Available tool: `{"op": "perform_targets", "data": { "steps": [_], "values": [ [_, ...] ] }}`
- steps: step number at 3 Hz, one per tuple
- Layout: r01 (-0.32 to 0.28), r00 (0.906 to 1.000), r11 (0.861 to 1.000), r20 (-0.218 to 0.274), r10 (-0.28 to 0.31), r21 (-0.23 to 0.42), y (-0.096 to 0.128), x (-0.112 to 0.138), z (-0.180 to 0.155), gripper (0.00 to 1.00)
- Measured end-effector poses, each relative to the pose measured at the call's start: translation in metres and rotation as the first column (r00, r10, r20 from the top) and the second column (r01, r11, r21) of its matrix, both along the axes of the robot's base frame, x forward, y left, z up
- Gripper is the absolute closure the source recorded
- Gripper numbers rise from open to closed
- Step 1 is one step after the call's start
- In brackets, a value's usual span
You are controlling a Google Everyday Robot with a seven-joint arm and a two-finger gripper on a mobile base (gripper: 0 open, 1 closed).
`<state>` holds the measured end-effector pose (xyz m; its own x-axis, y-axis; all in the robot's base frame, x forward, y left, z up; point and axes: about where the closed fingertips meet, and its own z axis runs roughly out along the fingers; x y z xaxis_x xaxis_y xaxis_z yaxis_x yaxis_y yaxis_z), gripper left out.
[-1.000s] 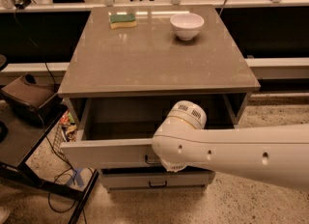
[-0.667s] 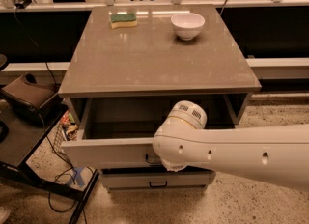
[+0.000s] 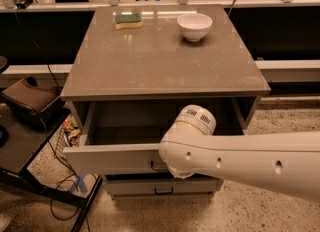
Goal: Open top drawer
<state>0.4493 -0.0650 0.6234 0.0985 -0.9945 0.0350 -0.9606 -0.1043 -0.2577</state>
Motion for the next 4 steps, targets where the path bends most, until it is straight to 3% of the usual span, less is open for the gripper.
{"op": "perform_targets", "data": {
  "steps": [1,2,3,4],
  "values": [
    [0.002,1.0,1.0,0.004,-0.002,-0.001,-0.003,-0.002,0.006,1.0],
    [0.012,0.9997,1.0,0.023,-0.012,-0.007,-0.018,-0.009,0.034,1.0],
    [0.037,0.9967,0.999,0.074,-0.035,-0.021,-0.056,-0.023,0.105,1.0],
    [-0.021,0.996,0.999,0.086,0.025,-0.042,-0.057,-0.024,0.116,1.0]
  ]
}}
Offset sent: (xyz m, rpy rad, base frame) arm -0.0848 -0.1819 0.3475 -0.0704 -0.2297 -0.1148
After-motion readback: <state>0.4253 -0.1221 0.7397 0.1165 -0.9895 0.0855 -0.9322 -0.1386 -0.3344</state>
